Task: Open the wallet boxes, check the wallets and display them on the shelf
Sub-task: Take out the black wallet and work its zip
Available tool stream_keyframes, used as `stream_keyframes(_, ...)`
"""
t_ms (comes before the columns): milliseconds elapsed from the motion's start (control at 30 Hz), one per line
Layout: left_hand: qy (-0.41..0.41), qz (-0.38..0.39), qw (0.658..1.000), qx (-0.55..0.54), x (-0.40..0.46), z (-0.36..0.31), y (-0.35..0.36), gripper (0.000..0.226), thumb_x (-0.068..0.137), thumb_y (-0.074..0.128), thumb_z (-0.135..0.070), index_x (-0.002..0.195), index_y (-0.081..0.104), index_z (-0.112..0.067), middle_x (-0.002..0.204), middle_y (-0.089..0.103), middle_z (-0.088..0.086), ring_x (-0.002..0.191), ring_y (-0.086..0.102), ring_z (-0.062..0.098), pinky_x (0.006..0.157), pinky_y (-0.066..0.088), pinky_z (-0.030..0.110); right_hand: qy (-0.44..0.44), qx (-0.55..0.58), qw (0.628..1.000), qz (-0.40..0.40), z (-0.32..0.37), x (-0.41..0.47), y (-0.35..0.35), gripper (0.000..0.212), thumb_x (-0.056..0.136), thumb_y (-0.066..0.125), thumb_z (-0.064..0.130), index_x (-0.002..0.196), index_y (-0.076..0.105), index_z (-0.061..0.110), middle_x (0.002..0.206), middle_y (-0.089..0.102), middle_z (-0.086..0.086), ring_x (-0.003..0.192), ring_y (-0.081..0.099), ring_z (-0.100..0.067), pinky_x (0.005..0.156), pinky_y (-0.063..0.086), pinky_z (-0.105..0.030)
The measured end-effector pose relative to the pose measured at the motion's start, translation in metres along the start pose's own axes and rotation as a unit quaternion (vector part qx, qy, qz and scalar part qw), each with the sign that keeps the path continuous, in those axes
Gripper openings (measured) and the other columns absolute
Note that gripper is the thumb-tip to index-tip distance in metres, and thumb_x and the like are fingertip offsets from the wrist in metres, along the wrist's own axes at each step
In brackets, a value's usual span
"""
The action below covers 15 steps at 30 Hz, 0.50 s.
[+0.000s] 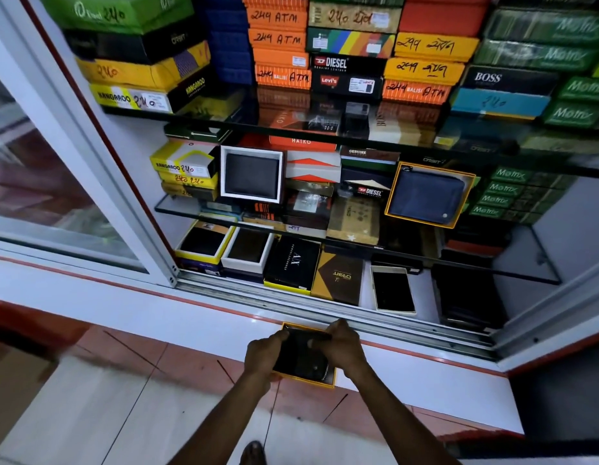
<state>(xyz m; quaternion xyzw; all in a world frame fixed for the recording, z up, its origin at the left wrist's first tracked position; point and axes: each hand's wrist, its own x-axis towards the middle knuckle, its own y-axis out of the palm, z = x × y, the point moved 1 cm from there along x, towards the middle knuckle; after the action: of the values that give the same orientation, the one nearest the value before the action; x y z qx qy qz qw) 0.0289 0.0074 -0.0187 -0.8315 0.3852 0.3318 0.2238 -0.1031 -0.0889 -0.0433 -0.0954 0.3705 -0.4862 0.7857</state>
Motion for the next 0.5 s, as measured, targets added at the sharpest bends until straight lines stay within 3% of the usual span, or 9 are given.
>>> stream_keyframes(100,0.048,0.010,0.997,0.067,-0.009,-0.012,0.000,0.033,0.094,0.053,-0.038,0.109,0.055,-0.009,0.107,0.057,0.004,0.108,0.052,0.026,0.082,0.043,0.036,-0.026,0.099,0.995,0.001,0.004,-0.009,-0.014,0.037,0.068,0.085,0.023,0.081,0.051,0.020,0.092,0.063,-0.005,0.083,0.060,-0.021,0.071,0.050,-0.037)
stream_keyframes(200,0.145,0.024,0.983,0.108,-0.016,-0.033,-0.003,0.027,0.093,0.055,-0.039,0.095,0.069,-0.015,0.108,0.070,0.006,0.106,0.062,0.026,0.089,0.047,0.036,-0.057,0.184,0.981,0.027,0.013,-0.019,-0.036,0.031,0.073,0.081,0.014,0.082,0.052,0.021,0.098,0.062,-0.009,0.088,0.063,-0.027,0.075,0.054,-0.044)
stream_keyframes(267,0.216,0.055,0.968,0.117,-0.020,-0.052,-0.008,0.022,0.091,0.060,-0.032,0.086,0.074,-0.015,0.099,0.076,0.012,0.098,0.068,0.028,0.082,0.051,0.034,-0.089,0.201,0.974,0.054,0.027,-0.030,-0.057,0.030,0.076,0.080,0.013,0.085,0.052,0.021,0.101,0.061,-0.008,0.094,0.066,-0.034,0.077,0.057,-0.048)
stream_keyframes(300,0.245,0.077,0.960,0.116,-0.022,-0.063,-0.010,0.019,0.091,0.062,-0.027,0.089,0.075,-0.013,0.097,0.076,0.014,0.096,0.070,0.028,0.078,0.052,0.032,-0.119,0.177,0.975,0.055,0.035,-0.035,-0.069,0.029,0.077,0.080,0.016,0.088,0.054,0.022,0.102,0.061,-0.005,0.096,0.067,-0.033,0.077,0.058,-0.046)
stream_keyframes(400,0.322,0.141,0.927,0.132,-0.040,-0.102,-0.014,0.012,0.088,0.066,-0.014,0.096,0.074,-0.012,0.090,0.077,0.009,0.087,0.071,0.020,0.073,0.054,0.026,-0.271,0.048,0.961,0.001,0.072,-0.050,-0.106,0.022,0.084,0.072,0.021,0.104,0.061,0.022,0.103,0.067,0.005,0.093,0.065,-0.002,0.072,0.054,-0.019)
stream_keyframes(500,0.388,0.173,0.884,0.195,-0.058,-0.138,-0.013,0.015,0.084,0.070,-0.017,0.097,0.075,-0.011,0.094,0.078,0.011,0.089,0.072,0.020,0.078,0.054,0.033,-0.442,-0.069,0.894,-0.006,0.115,-0.061,-0.140,0.037,0.092,0.062,0.020,0.128,0.057,0.028,0.128,0.063,0.009,0.117,0.057,0.004,0.095,0.046,-0.015)
